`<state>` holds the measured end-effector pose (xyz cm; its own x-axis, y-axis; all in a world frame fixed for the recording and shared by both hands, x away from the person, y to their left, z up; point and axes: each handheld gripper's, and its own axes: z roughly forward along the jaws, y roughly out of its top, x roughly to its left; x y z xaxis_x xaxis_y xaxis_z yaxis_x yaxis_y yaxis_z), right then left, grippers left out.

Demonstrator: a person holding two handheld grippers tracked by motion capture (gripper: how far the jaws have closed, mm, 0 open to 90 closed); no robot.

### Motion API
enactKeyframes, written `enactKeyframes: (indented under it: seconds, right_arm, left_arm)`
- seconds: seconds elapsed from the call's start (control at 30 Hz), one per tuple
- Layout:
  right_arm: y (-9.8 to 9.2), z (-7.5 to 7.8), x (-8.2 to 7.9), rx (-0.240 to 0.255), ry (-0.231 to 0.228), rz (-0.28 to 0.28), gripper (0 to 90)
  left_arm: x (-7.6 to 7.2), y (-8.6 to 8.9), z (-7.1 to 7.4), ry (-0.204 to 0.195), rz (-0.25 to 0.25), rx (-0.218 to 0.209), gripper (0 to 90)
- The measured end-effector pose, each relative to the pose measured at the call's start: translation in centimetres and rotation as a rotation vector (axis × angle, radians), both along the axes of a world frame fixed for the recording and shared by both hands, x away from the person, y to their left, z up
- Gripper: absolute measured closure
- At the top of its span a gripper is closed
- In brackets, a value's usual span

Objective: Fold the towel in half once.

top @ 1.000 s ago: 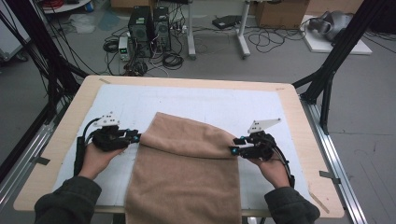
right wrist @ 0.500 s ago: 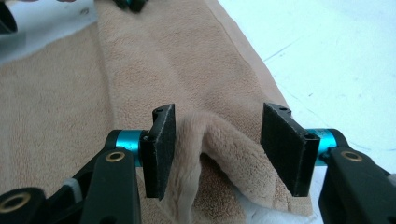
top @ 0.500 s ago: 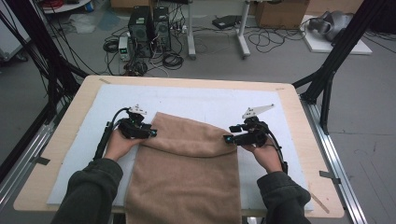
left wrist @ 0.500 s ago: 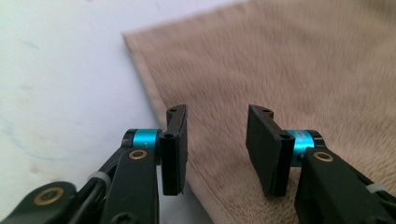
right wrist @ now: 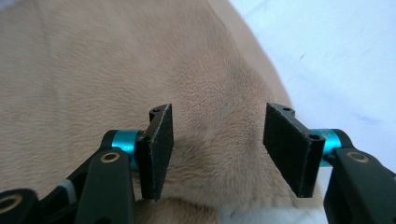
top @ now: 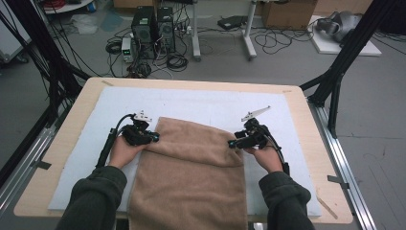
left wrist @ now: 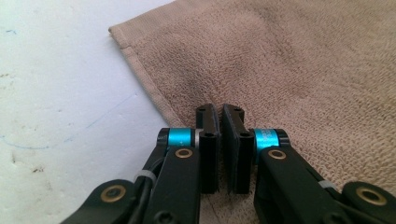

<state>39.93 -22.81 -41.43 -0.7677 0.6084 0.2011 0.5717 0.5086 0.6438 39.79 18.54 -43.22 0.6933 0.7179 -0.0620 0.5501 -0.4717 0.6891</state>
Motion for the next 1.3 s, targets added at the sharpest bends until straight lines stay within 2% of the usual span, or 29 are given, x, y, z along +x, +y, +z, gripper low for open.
enactKeyframes:
  seconds: [0.07, 0.13, 0.17, 0.23, 0.3, 0.4, 0.5, 0.63, 0.7, 0.77, 0.87, 0.93, 0.97, 1.03, 1.1, 1.13, 1.2, 1.27, 1.3]
  right_arm:
    - [0.4, -1.0, 0.5, -0.002, 0.056, 0.025, 53.9]
    - [0.9, -1.6, 0.5, -0.007, 0.082, 0.057, 69.0]
    - [1.0, -1.6, 0.5, 0.003, 0.075, 0.07, 75.9]
    - [1.1, -1.0, 0.2, -0.024, 0.02, 0.073, 79.3]
    - [1.0, -0.1, -0.2, -0.008, -0.019, 0.068, 80.0]
    - [0.6, 1.4, -1.0, 0.021, -0.068, 0.083, 80.4]
    - [0.4, 3.0, -2.1, 0.059, -0.109, 0.108, 80.5]
    - [0.5, 4.5, -4.1, 0.065, -0.155, 0.155, 80.5]
    - [0.4, 5.0, -5.2, 0.076, -0.177, 0.178, 80.5]
    - [0.5, 5.0, -5.9, 0.071, -0.179, 0.196, 80.5]
    - [0.7, 4.1, -6.4, 0.059, -0.164, 0.214, 80.5]
    - [0.9, 3.2, -6.4, 0.07, -0.142, 0.227, 80.5]
    - [0.9, 2.9, -6.6, 0.075, -0.135, 0.23, 80.5]
    - [1.1, 2.6, -7.0, 0.088, -0.137, 0.24, 80.5]
    - [1.1, 2.6, -7.7, 0.098, -0.14, 0.252, 80.4]
    - [1.1, 2.7, -8.2, 0.109, -0.149, 0.264, 80.5]
    - [1.1, 3.0, -9.3, 0.115, -0.163, 0.284, 80.5]
    - [1.1, 3.0, -10.0, 0.127, -0.149, 0.315, 80.4]
    - [1.1, 2.9, -10.2, 0.114, -0.151, 0.318, 79.6]
  left_arm:
    - [-0.2, 0.0, 0.2, -0.003, -0.007, 0.005, 85.4]
    - [-0.6, 0.1, 0.6, -0.029, -0.007, -0.014, 85.5]
    - [-0.8, 0.4, 0.9, -0.043, -0.002, -0.039, 85.5]
    - [-1.0, 1.0, 1.4, -0.051, 0.01, -0.075, 85.5]
    - [-1.1, 1.5, 1.8, -0.059, 0.012, -0.09, 85.5]
    - [-1.9, 1.9, 2.4, -0.088, 0.009, -0.088, 85.5]
    - [-3.1, 2.2, 2.8, -0.13, 0.006, -0.111, 85.4]
    - [-5.0, 2.6, 3.6, -0.178, 0.0, -0.137, 85.2]
    - [-5.9, 2.8, 3.7, -0.19, -0.017, -0.133, 85.1]
    - [-6.5, 2.9, 3.3, -0.17, -0.033, -0.115, 84.6]
    - [-7.0, 2.8, 2.3, -0.136, -0.057, -0.107, 82.3]
    - [-7.5, 2.6, 1.9, -0.144, -0.063, -0.083, 82.7]
    - [-7.9, 2.5, 1.8, -0.161, -0.066, -0.081, 83.2]
    - [-8.5, 2.7, 1.8, -0.178, -0.062, -0.089, 83.3]
    - [-9.2, 3.0, 1.8, -0.186, -0.061, -0.115, 84.2]
    - [-9.5, 3.1, 1.8, -0.193, -0.066, -0.112, 84.3]
    - [-10.2, 3.3, 1.4, -0.181, -0.072, -0.112, 84.2]
    - [-10.8, 3.3, 1.1, -0.175, -0.09, -0.11, 83.9]
    - [-10.9, 3.3, 1.0, -0.163, -0.098, -0.112, 82.9]
